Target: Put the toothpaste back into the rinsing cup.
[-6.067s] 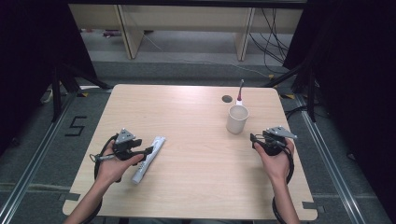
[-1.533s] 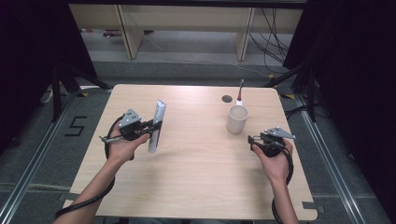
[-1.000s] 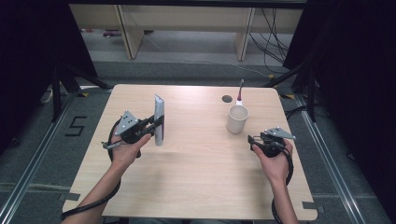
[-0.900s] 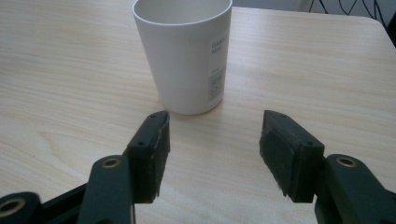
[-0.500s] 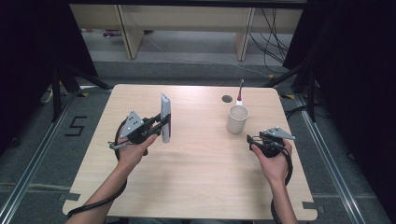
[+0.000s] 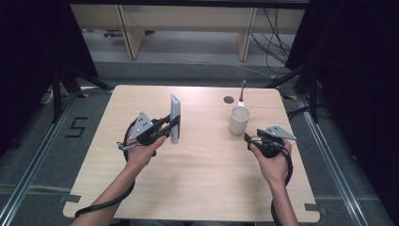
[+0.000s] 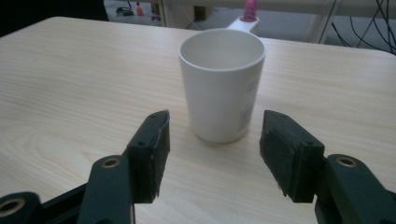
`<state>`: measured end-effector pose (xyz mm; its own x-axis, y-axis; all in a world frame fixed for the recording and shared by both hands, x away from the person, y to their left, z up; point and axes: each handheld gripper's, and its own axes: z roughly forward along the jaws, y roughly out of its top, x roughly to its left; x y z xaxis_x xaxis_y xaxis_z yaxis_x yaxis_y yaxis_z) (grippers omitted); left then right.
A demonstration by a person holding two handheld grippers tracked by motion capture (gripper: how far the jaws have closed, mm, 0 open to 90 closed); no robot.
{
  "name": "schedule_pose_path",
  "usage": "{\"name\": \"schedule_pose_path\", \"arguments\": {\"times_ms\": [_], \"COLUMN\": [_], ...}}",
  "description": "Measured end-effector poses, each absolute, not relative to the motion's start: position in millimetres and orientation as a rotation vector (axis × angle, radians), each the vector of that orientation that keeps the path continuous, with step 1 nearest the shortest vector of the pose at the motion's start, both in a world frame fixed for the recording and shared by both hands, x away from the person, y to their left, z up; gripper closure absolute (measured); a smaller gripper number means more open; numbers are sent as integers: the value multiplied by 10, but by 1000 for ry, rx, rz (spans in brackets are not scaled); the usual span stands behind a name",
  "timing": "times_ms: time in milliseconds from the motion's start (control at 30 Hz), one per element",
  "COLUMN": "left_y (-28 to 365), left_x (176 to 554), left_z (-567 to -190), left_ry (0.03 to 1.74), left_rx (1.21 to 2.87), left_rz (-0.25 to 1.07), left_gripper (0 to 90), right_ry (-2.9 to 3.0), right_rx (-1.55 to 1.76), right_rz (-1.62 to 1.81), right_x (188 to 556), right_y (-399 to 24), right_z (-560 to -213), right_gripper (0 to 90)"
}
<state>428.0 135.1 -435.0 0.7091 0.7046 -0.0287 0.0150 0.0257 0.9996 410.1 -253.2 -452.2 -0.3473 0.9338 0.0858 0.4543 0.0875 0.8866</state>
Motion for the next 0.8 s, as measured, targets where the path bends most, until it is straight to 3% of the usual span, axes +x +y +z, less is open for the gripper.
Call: {"name": "schedule_pose_path", "arguments": {"times_ms": [800], "left_y": [890], "left_x": [4286], "left_z": [-4393], "left_ry": [570], "left_rx": [1493], "left_rz": [570], "left_gripper": [752], "right_ry": [1901], "right_rx": [1067], "right_rz": [1483], "right_x": [4093], "right_y": [-1813], "right_z": [-3943], "right_gripper": [433]}}
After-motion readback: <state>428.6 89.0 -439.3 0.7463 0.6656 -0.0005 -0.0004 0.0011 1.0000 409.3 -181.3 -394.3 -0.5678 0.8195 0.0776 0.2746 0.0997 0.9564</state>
